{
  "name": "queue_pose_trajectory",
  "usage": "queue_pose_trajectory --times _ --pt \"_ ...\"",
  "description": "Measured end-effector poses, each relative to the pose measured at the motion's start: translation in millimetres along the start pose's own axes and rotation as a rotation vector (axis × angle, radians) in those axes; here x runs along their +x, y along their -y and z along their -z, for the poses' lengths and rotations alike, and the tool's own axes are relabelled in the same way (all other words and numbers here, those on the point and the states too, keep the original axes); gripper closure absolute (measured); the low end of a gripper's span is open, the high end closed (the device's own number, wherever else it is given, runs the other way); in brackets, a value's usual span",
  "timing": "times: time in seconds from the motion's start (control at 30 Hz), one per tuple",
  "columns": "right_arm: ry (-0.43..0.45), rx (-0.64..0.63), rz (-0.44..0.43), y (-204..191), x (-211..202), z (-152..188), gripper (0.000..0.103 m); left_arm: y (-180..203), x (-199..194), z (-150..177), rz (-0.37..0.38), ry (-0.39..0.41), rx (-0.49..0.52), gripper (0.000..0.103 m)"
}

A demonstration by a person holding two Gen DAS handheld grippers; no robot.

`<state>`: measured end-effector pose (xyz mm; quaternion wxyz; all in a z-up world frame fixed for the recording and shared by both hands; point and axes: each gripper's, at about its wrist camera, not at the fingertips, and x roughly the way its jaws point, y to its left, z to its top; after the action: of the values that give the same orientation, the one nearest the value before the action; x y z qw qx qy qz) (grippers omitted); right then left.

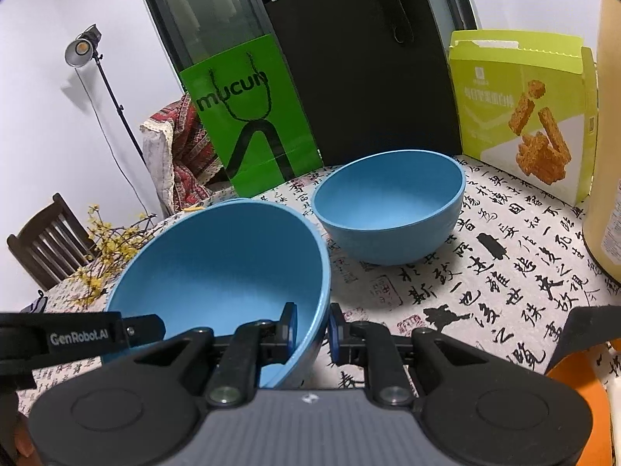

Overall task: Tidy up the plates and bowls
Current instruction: 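Lift the blue bowl off the table with both grippers, then carry the held blue bowl away from the other two bowls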

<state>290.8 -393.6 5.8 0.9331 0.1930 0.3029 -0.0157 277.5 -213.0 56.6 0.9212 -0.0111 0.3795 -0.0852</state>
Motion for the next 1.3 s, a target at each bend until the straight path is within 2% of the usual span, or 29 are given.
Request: queue_pose_trajectory --times 0.4,1.3 --pt "0.007 0.0 -0.011 -10 -18 9 0.087 -7 -23 8 -0.007 0.024 0.008 0.091" --pt "0.009 -0.036 -0.043 -46 -41 24 0.087 -40 -60 20 -0.024 0.052 -0.042 0.09"
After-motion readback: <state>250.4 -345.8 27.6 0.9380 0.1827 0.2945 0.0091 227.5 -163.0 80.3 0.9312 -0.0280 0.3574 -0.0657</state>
